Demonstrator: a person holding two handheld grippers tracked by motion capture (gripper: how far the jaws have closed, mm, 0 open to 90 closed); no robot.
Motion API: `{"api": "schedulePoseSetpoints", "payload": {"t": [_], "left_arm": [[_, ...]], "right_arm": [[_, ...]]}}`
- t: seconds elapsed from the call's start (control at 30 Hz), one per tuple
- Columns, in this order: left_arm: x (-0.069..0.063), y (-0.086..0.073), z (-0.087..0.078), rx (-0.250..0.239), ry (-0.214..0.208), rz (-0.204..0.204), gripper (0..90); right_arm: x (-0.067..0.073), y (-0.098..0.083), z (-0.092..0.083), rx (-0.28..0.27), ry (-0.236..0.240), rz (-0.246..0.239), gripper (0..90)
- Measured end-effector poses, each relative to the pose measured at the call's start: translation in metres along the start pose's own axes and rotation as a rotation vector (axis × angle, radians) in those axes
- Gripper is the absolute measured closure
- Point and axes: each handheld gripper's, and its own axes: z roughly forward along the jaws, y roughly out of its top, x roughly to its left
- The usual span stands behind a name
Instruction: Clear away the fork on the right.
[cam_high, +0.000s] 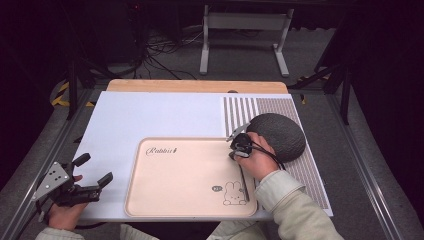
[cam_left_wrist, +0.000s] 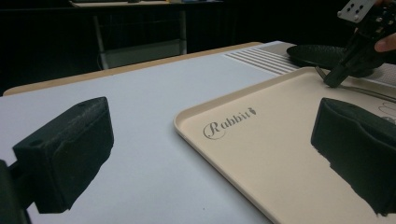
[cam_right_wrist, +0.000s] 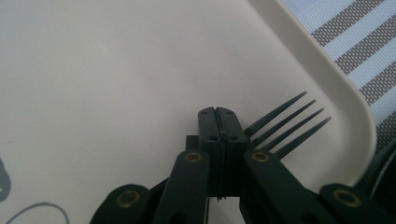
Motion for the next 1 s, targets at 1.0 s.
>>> {"api": "schedulePoseSetpoints", "payload": {"t": [1.0], "left_arm": [[0.0,0.0,0.0,0.0,-0.003,0.0,0.0]], "right_arm": [[-0.005,-0.008,-0.017,-0.145,-0.015,0.111,65.3]]}}
